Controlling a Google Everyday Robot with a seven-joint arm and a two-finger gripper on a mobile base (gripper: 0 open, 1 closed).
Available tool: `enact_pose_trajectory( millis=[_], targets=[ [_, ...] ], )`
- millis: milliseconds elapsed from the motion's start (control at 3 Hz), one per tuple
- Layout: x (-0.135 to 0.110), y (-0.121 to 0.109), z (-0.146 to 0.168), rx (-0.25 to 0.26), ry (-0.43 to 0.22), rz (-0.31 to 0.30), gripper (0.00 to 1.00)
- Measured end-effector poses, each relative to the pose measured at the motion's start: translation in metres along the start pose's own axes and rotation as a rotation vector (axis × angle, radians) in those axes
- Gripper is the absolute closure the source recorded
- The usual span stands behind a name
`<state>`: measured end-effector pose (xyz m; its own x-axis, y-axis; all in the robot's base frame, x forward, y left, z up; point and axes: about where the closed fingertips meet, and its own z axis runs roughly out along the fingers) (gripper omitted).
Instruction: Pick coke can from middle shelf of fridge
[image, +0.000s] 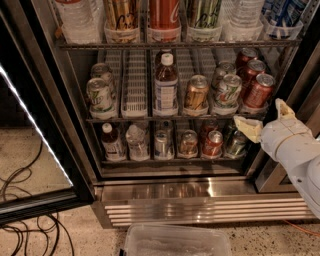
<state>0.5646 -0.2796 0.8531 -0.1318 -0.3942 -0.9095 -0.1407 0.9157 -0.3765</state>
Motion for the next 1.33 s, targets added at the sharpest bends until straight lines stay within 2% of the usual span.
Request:
enact_pose_trajectory(
  millis=[667,1000,1333],
  targets=[
    [0.004,-0.007,0.011,0.017,-0.008,0.003,0.35],
    [0.009,-0.02,0.034,0.054,-0.04,0.02,0.38],
    [0.01,-0.022,0.038,0.058,-0.045,0.025,0.37]
  ],
)
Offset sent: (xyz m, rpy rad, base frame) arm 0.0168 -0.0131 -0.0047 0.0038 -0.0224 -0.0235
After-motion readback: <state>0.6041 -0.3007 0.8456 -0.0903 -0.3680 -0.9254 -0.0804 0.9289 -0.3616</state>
